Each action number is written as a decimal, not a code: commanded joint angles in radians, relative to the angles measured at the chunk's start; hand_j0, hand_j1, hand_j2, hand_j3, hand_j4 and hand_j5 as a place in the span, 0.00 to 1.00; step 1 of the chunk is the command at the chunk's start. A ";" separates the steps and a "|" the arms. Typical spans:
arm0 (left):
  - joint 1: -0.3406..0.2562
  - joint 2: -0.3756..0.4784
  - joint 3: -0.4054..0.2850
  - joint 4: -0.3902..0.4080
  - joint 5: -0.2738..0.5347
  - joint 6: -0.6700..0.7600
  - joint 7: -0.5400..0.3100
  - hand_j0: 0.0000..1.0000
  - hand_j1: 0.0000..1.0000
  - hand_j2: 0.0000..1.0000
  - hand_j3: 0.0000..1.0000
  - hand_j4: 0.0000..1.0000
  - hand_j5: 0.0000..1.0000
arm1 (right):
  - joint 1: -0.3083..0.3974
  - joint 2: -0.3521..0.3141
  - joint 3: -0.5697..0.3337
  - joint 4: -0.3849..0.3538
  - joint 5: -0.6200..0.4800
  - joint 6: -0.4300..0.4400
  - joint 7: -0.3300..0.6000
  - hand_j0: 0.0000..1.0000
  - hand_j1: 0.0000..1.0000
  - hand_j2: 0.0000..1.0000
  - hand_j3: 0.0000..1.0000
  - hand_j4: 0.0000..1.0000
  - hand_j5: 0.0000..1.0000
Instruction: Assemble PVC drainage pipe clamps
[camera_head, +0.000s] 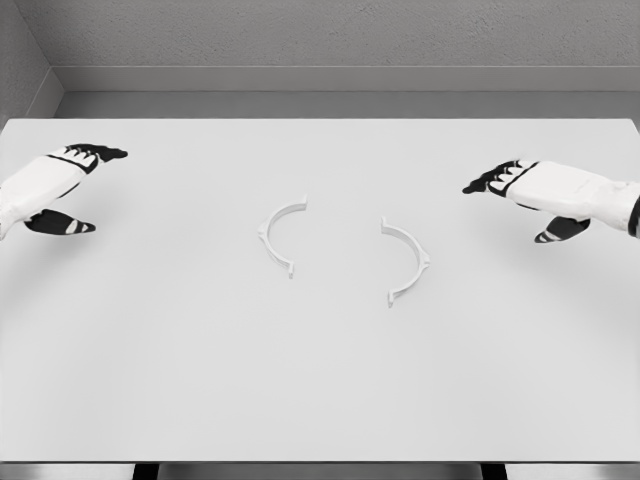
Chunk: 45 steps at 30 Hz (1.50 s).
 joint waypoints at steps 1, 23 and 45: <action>0.000 -0.009 0.001 0.001 0.005 0.001 0.002 1.00 1.00 1.00 1.00 1.00 1.00 | 0.000 0.008 0.022 -0.012 -0.007 0.003 0.003 1.00 1.00 1.00 1.00 1.00 1.00; -0.166 -0.380 -0.114 0.004 -0.318 0.324 -0.003 1.00 1.00 1.00 1.00 1.00 1.00 | 0.095 0.006 0.011 -0.150 -0.169 0.016 0.003 1.00 1.00 1.00 1.00 1.00 1.00; -0.212 -0.460 -0.249 0.030 -0.351 0.399 0.003 1.00 1.00 1.00 1.00 1.00 1.00 | 0.202 0.141 0.010 -0.227 -0.226 0.102 -0.080 1.00 1.00 1.00 1.00 1.00 1.00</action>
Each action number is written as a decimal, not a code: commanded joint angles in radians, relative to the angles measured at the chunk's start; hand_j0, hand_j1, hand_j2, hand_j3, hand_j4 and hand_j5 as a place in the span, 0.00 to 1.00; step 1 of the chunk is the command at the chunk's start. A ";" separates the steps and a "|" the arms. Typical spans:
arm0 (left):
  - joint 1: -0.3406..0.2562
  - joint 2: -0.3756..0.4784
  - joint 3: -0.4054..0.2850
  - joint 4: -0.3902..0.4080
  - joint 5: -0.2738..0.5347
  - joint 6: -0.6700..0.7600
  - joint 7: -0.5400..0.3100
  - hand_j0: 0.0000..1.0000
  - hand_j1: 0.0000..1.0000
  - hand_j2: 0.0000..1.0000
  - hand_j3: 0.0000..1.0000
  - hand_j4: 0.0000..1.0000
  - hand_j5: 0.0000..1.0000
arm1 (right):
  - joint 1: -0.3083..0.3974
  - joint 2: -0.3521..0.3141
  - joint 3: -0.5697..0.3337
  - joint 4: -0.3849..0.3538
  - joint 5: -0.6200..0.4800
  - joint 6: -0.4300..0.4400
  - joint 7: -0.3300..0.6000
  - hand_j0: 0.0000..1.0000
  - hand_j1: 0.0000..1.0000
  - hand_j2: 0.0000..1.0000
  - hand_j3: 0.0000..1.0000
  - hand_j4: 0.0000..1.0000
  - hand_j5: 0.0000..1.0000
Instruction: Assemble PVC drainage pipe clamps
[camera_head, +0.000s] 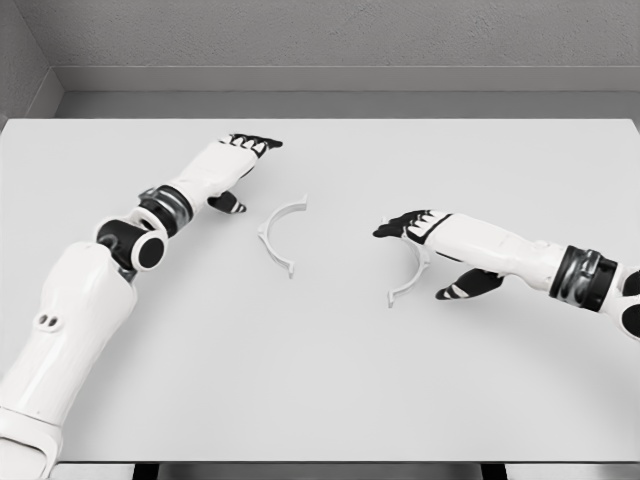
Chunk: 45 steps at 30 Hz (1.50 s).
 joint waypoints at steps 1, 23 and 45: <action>0.000 -0.001 -0.001 -0.011 0.010 -0.003 0.003 1.00 1.00 1.00 1.00 1.00 1.00 | 0.000 0.018 -0.001 0.000 -0.004 -0.001 0.000 1.00 1.00 1.00 1.00 1.00 1.00; 0.080 0.033 0.004 -0.133 0.013 -0.027 0.001 1.00 1.00 1.00 1.00 1.00 1.00 | 0.008 0.154 0.001 0.082 0.115 -0.006 0.003 1.00 1.00 1.00 1.00 1.00 1.00; 0.087 0.029 0.001 -0.151 0.004 -0.026 0.001 1.00 1.00 1.00 1.00 1.00 1.00 | -0.005 0.197 0.001 0.159 0.151 -0.006 0.003 1.00 1.00 1.00 1.00 1.00 1.00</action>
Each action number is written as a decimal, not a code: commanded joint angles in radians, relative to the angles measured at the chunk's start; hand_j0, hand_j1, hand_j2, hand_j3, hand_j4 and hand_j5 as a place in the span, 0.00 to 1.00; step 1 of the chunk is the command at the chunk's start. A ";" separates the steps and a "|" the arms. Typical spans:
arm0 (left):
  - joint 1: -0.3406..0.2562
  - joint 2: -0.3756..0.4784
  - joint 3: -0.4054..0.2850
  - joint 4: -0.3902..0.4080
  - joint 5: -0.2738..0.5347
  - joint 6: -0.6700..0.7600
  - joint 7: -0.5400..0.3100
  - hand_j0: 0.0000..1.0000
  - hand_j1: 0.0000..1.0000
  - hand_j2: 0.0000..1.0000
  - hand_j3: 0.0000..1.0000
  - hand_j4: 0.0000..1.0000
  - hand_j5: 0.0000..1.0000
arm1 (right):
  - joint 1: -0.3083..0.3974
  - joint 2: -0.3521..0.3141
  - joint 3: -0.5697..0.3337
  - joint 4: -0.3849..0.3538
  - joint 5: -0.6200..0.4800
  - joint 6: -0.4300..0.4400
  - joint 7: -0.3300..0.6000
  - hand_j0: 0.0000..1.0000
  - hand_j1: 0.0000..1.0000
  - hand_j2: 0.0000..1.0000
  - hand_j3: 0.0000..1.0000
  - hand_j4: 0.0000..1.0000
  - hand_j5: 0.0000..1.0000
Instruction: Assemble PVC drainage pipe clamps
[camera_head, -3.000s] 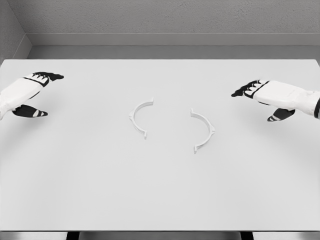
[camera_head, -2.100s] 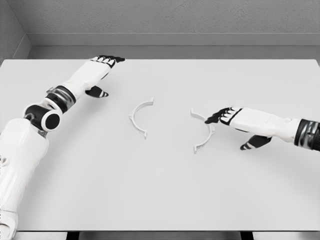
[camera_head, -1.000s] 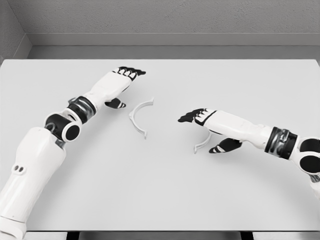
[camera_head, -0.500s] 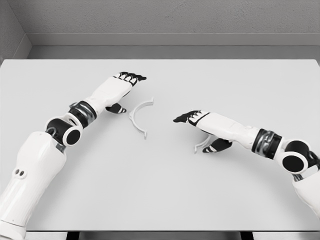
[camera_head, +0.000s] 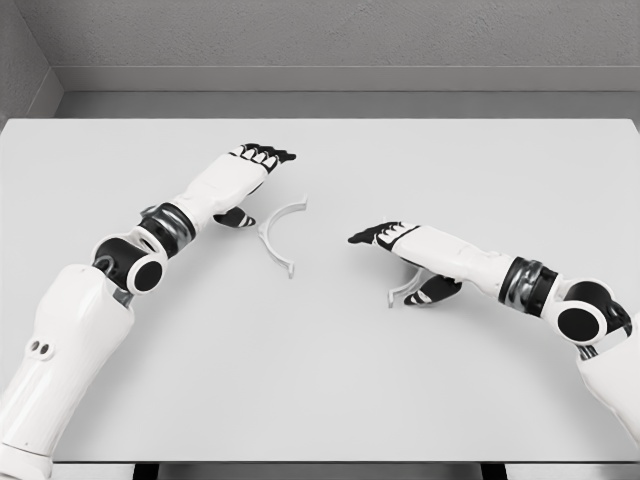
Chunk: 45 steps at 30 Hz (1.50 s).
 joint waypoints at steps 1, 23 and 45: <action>0.000 -0.001 0.000 0.002 0.001 0.001 0.001 1.00 1.00 1.00 1.00 1.00 1.00 | 0.000 -0.003 0.000 -0.001 -0.006 0.002 0.000 1.00 1.00 1.00 1.00 1.00 1.00; 0.006 0.028 -0.004 0.014 0.004 0.010 0.001 1.00 1.00 1.00 1.00 1.00 1.00 | -0.107 -0.013 0.001 0.173 0.055 0.003 -0.003 1.00 1.00 1.00 1.00 1.00 1.00; 0.023 0.010 -0.035 -0.046 0.004 0.010 0.001 1.00 1.00 1.00 1.00 1.00 1.00 | -0.158 0.004 0.001 0.240 0.092 0.000 -0.003 1.00 1.00 1.00 1.00 1.00 1.00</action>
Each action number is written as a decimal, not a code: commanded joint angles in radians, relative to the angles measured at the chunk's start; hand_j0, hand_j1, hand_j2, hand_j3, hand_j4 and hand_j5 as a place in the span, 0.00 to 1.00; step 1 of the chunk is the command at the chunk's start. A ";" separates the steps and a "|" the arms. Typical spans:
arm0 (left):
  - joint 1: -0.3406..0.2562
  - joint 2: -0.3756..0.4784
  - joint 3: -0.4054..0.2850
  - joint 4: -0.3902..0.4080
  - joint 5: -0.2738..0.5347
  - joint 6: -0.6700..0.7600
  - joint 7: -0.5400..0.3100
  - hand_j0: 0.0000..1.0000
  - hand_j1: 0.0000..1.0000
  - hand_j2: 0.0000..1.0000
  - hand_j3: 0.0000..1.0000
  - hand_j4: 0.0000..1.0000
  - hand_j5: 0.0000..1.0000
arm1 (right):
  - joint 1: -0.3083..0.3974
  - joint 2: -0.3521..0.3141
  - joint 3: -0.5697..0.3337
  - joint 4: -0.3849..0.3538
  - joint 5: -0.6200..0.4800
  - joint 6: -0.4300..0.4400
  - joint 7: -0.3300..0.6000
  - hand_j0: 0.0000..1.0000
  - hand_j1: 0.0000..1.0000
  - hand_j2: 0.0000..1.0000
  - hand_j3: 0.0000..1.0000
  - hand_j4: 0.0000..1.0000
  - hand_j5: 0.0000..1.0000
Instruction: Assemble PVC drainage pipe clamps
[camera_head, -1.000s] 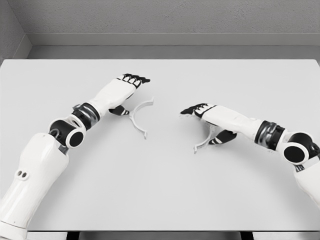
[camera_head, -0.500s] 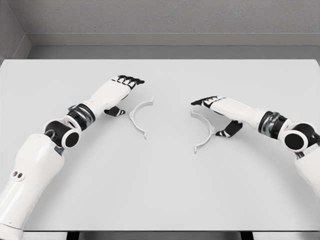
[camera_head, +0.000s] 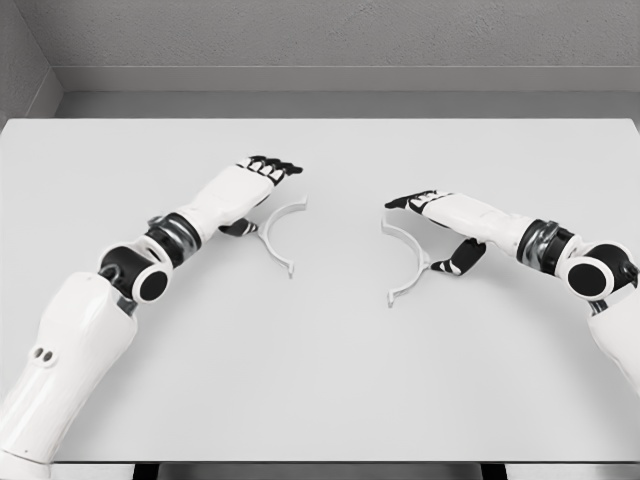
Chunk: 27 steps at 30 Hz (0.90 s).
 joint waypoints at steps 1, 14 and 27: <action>0.000 0.001 0.000 -0.022 0.005 0.002 0.000 1.00 1.00 1.00 1.00 1.00 1.00 | 0.000 -0.006 0.000 -0.001 0.006 -0.001 -0.002 1.00 1.00 1.00 1.00 1.00 1.00; 0.002 -0.027 -0.003 -0.023 0.002 0.002 0.000 1.00 1.00 1.00 1.00 1.00 1.00 | -0.014 -0.068 0.009 -0.051 0.001 -0.001 -0.007 1.00 1.00 1.00 1.00 1.00 1.00; -0.002 -0.061 -0.017 -0.025 -0.001 0.002 0.000 1.00 1.00 1.00 1.00 1.00 1.00 | -0.035 -0.060 0.055 -0.061 -0.002 0.001 -0.004 1.00 1.00 1.00 1.00 1.00 1.00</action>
